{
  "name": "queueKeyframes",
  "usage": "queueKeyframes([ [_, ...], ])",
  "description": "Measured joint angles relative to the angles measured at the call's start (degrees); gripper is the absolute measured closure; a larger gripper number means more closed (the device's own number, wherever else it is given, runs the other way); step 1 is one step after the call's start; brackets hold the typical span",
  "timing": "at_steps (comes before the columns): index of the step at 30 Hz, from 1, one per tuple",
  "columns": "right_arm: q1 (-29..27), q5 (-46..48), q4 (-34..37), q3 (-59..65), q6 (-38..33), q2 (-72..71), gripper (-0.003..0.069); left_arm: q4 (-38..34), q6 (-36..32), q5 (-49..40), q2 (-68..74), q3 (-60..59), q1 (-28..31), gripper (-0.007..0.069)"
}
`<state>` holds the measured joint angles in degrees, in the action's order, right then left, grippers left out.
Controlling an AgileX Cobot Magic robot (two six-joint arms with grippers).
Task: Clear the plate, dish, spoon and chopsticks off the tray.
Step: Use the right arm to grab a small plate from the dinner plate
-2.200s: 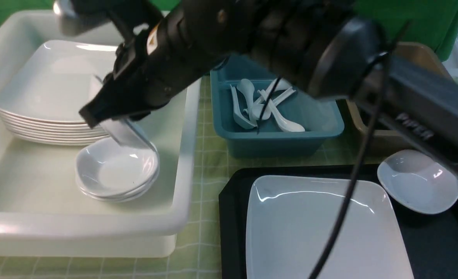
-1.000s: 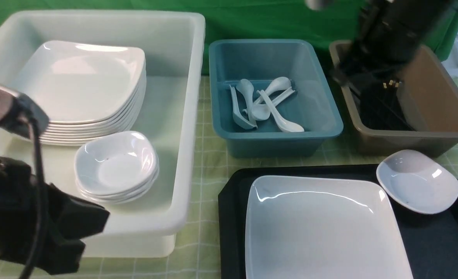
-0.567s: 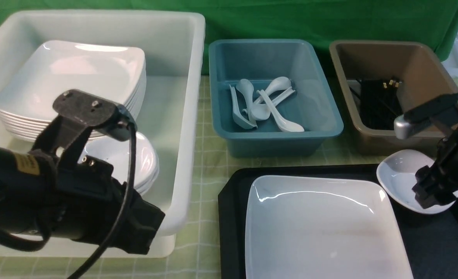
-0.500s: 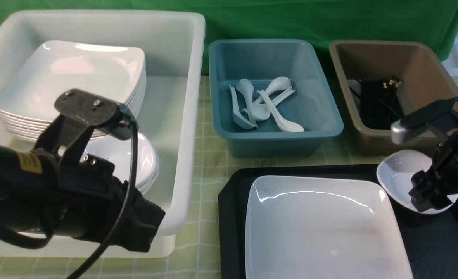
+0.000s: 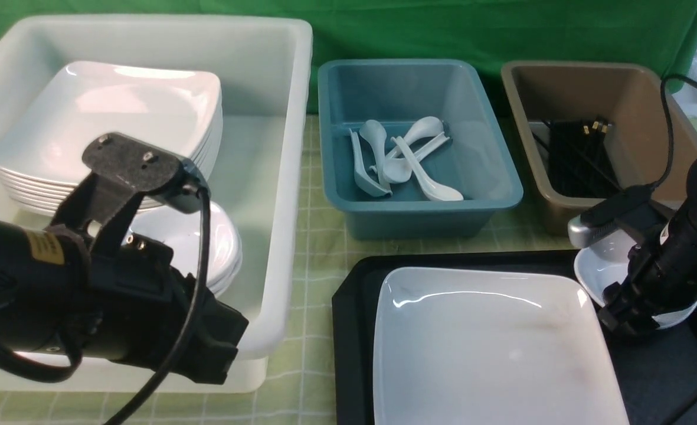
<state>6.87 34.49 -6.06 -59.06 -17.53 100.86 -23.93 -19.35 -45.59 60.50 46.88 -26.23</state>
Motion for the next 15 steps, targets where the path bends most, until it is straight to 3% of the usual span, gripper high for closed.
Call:
queueKeyframes([
  [1,0.0,-0.61,0.0,0.0,0.0,0.0,0.0271,0.0,0.0,0.0,0.0,0.0,0.0,0.0622],
  [2,0.0,-0.67,0.0,0.0,0.0,0.0,0.0283,0.0,0.0,0.0,0.0,0.0,0.0,0.0622],
  [4,0.24,-2.21,0.18,-0.01,-0.35,-0.06,0.0447,0.35,0.0,0.0,0.0,0.0,0.0,0.0622],
  [5,0.4,-2.47,0.05,-0.07,-0.35,-0.06,0.0485,0.4,0.0,0.0,0.0,0.0,0.0,0.0622],
  [11,1.9,0.31,-1.18,-0.65,-0.44,-1.96,0.0513,0.91,0.0,1.05,0.0,0.0,-0.02,0.0622],
  [15,4.09,1.95,-1.29,-1.35,1.47,-6.34,0.0573,0.99,0.11,1.46,0.0,0.0,-0.02,0.0622],
])
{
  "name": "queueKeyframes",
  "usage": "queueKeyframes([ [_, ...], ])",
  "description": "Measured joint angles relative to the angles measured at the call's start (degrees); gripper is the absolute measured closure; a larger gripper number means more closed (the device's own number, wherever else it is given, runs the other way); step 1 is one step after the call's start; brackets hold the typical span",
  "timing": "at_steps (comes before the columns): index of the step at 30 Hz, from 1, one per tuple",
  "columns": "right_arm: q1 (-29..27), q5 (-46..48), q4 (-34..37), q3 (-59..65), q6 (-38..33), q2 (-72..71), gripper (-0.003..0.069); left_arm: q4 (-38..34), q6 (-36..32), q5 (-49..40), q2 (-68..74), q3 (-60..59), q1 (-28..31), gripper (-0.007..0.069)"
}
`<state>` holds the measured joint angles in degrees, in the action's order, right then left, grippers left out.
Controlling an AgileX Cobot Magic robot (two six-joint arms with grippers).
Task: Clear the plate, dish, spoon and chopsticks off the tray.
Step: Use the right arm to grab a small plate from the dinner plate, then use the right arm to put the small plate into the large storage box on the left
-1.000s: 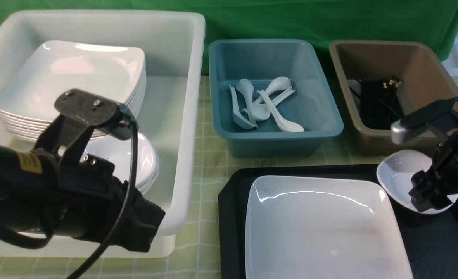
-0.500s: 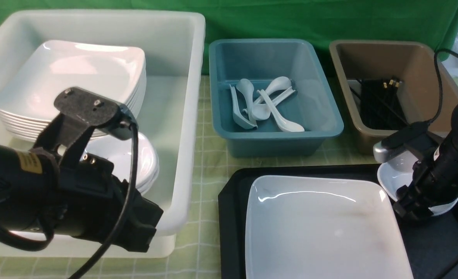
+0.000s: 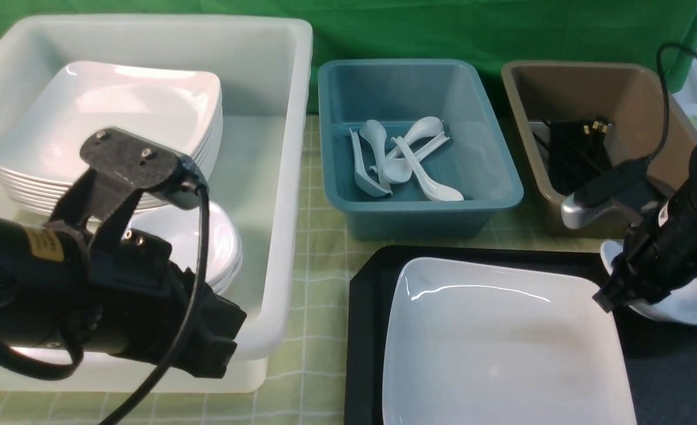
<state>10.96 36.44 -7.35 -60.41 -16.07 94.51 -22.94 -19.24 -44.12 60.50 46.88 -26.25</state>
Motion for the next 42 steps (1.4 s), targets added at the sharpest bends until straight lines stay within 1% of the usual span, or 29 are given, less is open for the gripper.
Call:
queueKeyframes([
  [2,1.59,1.09,0.53,-0.71,0.98,-3.87,0.0593,0.19,1.39,1.29,0.0,0.0,0.0,0.0622],
  [6,4.08,1.82,2.25,-2.59,4.93,-10.66,0.0595,1.01,4.24,4.7,0.0,0.0,0.0,0.0622],
  [8,5.48,1.86,2.92,-3.85,5.39,-13.18,0.0595,1.21,4.76,5.74,0.0,0.0,0.0,0.0622],
  [10,8.66,0.73,5.0,-6.95,5.83,-15.99,0.0595,1.6,6.39,6.71,0.0,0.72,0.0,0.0622],
  [11,8.96,0.57,5.23,-7.22,5.83,-16.14,0.0595,1.6,6.6,6.71,0.0,0.83,0.0,0.0622],
  [12,11.75,-0.79,7.95,-9.22,4.87,-16.61,0.0595,2.64,8.93,7.01,0.0,2.25,0.0,0.0622],
  [14,15.48,-3.0,11.54,-12.07,2.54,-16.25,0.0595,5.0,11.8,7.39,0.04,4.57,0.0,0.0622],
  [16,19.59,-5.82,14.76,-14.6,-0.07,-14.85,0.0595,8.62,15.25,7.34,0.17,7.19,0.09,0.0622],
  [17,22.31,-7.37,16.03,-16.45,-0.96,-13.37,0.0595,11.16,18.53,7.12,0.19,9.18,0.61,0.0622],
  [19,26.6,-10.27,17.07,-19.87,-1.52,-10.16,0.0595,14.33,21.76,6.79,0.31,11.58,2.38,0.0622],
  [22,31.75,-14.98,17.42,-24.97,-1.57,-4.78,0.0595,16.18,23.75,5.67,0.31,14.53,6.41,0.0622],
  [23,33.33,-16.02,17.55,-26.48,-1.57,-3.11,0.0595,16.46,23.88,4.74,0.31,15.19,8.84,0.0622],
  [24,33.61,-16.21,17.55,-27.27,-1.57,-2.26,0.0595,16.45,23.93,4.53,0.31,15.39,9.31,0.0622],
  [25,35.5,-17.3,17.69,-30.0,-1.57,0.77,0.0595,16.54,24.0,2.94,0.31,15.73,12.61,0.0622],
  [26,36.64,-17.76,17.8,-31.56,-1.57,2.54,0.0595,16.59,24.07,1.91,0.31,15.73,14.6,0.0622],
  [27,37.94,-18.09,17.8,-34.5,-1.57,6.15,0.0595,16.81,24.12,-0.57,0.31,15.73,18.72,0.0622],
  [28,38.43,-18.09,17.8,-35.18,-1.57,7.06,0.0595,16.81,24.12,-1.18,0.31,15.73,19.75,0.0622],
  [30,39.34,-18.15,17.86,-37.6,-1.57,10.67,0.0595,16.94,24.12,-3.09,0.23,15.73,23.63,0.0622],
  [31,40.09,-18.15,17.81,-39.49,-1.81,14.27,0.0595,16.68,23.82,-3.96,-0.11,15.54,26.58,0.0622],
  [33,40.53,-18.28,17.8,-40.92,-2.83,17.72,0.0595,15.11,22.4,-4.49,-0.61,15.21,29.52,0.0622],
  [35,40.93,-18.28,17.76,-42.19,-3.62,21.57,0.0595,12.29,19.8,-5.07,-1.25,14.76,31.54,0.0622],
  [39,41.26,-19.07,17.57,-42.98,-4.4,26.42,0.0585,8.0,16.19,-5.07,-1.86,14.69,32.49,0.0622],
  [41,41.26,-19.85,17.38,-43.2,-4.39,27.94,0.0555,6.66,15.06,-5.07,-1.86,14.62,32.49,0.0622],
  [42,41.26,-20.1,17.32,-43.27,-4.23,28.36,0.0528,6.33,14.76,-5.07,-1.86,14.56,32.49,0.0622],
])
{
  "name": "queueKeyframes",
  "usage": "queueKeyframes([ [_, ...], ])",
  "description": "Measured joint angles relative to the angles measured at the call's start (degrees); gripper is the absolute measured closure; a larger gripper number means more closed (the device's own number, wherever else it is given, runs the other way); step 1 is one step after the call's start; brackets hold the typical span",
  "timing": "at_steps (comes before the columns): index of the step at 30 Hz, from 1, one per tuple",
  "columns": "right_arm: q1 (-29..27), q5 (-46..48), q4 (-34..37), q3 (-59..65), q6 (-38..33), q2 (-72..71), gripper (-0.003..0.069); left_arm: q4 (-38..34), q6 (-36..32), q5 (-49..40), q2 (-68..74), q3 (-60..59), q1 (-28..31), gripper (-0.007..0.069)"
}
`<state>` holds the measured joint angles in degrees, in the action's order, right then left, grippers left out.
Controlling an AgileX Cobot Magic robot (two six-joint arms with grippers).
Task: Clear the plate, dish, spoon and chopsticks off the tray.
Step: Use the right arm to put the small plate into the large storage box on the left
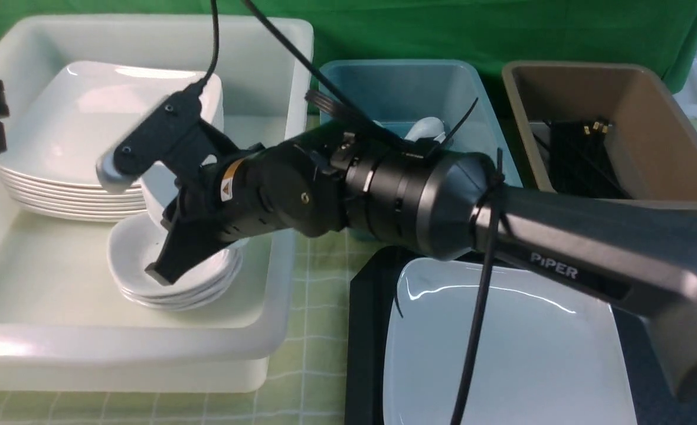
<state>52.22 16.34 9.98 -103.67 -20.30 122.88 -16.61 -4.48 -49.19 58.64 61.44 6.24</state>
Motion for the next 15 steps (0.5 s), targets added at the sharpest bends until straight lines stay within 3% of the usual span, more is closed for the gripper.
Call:
queueKeyframes([
  [1,0.0,-0.01,0.05,0.0,0.01,0.12,0.0521,0.0,-0.08,0.0,0.0,0.0,0.0,0.0622],
  [7,0.89,2.29,0.24,-0.04,4.62,-0.92,0.0198,-1.46,-1.57,0.0,0.0,-0.11,0.0,0.0622],
  [9,1.52,4.31,0.24,-0.04,4.62,-2.13,0.015,-1.76,-1.68,0.0,0.0,-0.11,0.0,0.0622],
  [13,1.67,10.89,-3.52,-0.11,5.12,-6.41,0.0163,-2.9,-3.16,-0.14,0.0,-0.11,0.0,0.0622],
  [14,1.45,13.46,-5.4,-0.11,6.19,-7.34,0.019,-3.76,-4.2,-0.49,0.0,-0.11,-0.06,0.0622],
  [15,0.3,19.71,-12.71,-0.17,9.92,-10.29,0.0284,-4.63,-5.38,-0.98,0.0,-0.11,-0.86,0.0622],
])
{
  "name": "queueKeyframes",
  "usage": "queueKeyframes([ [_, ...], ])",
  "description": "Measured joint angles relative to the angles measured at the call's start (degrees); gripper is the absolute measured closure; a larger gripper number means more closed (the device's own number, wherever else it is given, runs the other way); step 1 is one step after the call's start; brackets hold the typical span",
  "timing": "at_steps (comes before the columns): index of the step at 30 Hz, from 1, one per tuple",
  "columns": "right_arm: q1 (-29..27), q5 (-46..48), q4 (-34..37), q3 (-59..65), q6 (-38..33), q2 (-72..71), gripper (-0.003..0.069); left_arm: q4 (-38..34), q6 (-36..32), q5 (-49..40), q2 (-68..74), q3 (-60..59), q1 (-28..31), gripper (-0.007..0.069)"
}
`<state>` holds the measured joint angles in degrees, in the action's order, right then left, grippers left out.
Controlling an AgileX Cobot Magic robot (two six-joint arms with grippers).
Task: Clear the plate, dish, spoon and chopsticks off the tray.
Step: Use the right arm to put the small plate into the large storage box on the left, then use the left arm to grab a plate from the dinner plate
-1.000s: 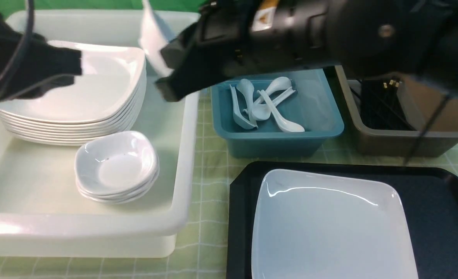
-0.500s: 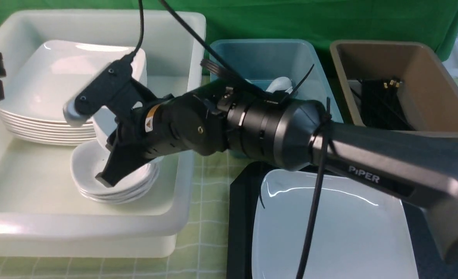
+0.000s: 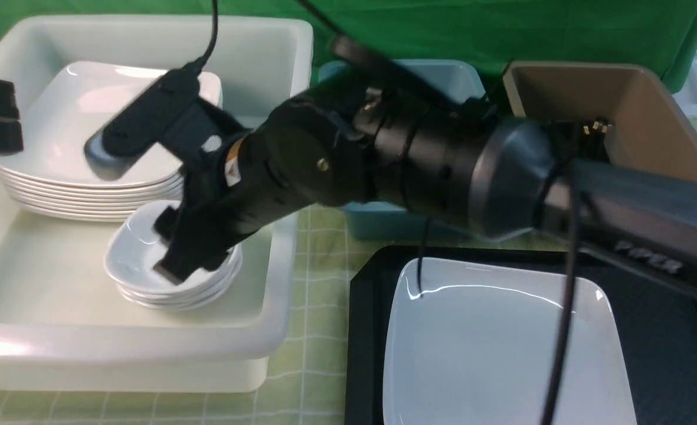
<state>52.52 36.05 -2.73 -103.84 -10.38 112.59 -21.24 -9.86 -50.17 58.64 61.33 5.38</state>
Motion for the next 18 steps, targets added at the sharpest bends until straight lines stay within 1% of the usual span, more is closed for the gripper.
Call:
queueKeyframes([
  [1,-0.2,0.0,-0.89,0.04,0.0,0.0,0.0284,-0.12,-0.17,-0.07,0.0,0.0,0.0,0.0622],
  [2,-1.97,7.3,-6.88,-0.01,3.78,-2.71,0.0426,-0.72,-0.89,-0.18,0.0,0.0,-2.23,0.0622],
  [3,-3.78,11.99,-10.35,0.07,5.54,-4.36,0.051,-0.9,-1.21,-0.18,0.07,0.0,-3.88,0.0622],
  [4,-6.55,17.97,-13.01,0.37,7.06,-6.35,0.058,-1.04,-1.65,0.01,0.35,0.0,-7.98,0.0622],
  [5,-9.3,20.85,-14.22,0.91,7.72,-7.74,0.0603,-1.12,-1.85,0.21,0.71,0.0,-9.8,0.0622],
  [7,-15.56,26.53,-14.61,3.68,8.35,-11.57,0.0631,-1.26,-1.95,0.81,2.08,0.0,-15.77,0.0622],
  [8,-17.6,27.72,-14.34,5.47,8.52,-13.28,0.0636,-1.05,-1.95,1.4,3.06,0.0,-19.26,0.0622],
  [10,-24.09,29.9,-11.85,10.86,8.74,-17.53,0.064,-0.29,-1.89,2.46,6.09,0.0,-25.46,0.0622],
  [12,-31.81,29.88,-6.82,18.89,8.74,-22.84,0.064,0.84,-0.68,3.31,9.77,0.0,-31.57,0.0622],
  [15,-42.93,27.45,1.71,33.42,8.14,-31.64,0.064,1.6,1.16,3.54,16.01,1.16,-38.38,0.0622],
  [16,-44.26,27.24,2.73,35.42,8.13,-32.77,0.064,1.67,1.29,3.54,16.8,1.38,-39.04,0.0622],
  [18,-51.44,23.44,8.36,48.4,8.06,-39.45,0.0613,1.89,1.55,3.67,21.02,3.13,-41.9,0.0622],
])
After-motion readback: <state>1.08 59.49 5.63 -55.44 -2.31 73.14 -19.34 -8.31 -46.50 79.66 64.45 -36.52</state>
